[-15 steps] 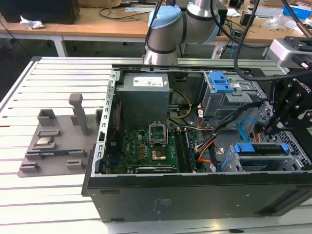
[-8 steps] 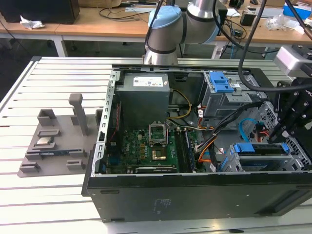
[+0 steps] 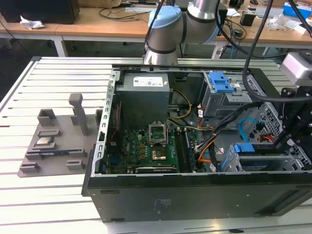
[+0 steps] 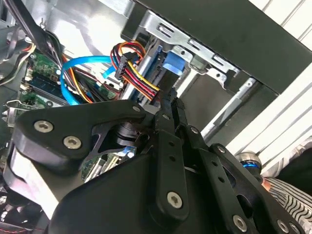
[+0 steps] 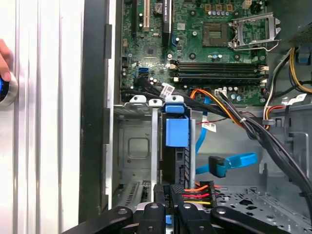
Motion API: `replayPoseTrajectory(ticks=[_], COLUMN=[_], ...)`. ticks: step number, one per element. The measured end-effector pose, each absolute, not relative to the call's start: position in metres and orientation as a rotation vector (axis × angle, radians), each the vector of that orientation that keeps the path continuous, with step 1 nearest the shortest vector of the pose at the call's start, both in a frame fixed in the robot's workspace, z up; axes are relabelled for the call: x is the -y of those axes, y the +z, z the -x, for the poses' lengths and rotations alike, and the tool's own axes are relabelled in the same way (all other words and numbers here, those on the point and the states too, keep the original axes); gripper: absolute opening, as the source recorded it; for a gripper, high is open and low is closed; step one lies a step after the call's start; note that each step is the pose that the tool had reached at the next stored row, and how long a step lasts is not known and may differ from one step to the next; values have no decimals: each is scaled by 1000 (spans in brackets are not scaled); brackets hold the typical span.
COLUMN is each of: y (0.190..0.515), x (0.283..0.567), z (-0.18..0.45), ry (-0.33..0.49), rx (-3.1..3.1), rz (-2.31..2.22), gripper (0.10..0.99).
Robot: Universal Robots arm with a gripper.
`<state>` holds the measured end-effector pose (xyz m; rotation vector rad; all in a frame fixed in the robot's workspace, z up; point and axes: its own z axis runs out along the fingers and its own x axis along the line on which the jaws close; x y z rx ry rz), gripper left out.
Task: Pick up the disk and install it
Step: 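Insert the first disk wire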
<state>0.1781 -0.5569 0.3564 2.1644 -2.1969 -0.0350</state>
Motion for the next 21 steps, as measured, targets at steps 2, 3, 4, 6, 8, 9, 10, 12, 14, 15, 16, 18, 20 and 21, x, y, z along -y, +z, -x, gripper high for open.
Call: replayPoseTrajectory(ticks=[2,3,4,6,8,9,10,12,14,15,16,18,20,21], y=[356,356,356,356,356,356,355,355,354,355,355,357,357,357], x=[561,562,566,569,573,577,580,581,580,579,578,575,570,568], z=[-178,-178,-178,-178,-178,-178,-178,-178,-178,-178,-178,-178,-178,-178], ry=[-35,-35,-35,-35,-35,-35,-35,-35,-35,-35,-35,-34,-37,-39], rx=[2197,2197,2197,2197,2197,2197,2197,2197,2197,2197,2197,2197,2198,2199], rz=[-2164,-2165,-2164,-2164,-2164,-2164,-2164,-2165,-2164,-2164,-2164,-2165,-2166,-2167], gripper=[165,165,165,165,165,165,165,165,165,165,165,165,165,165])
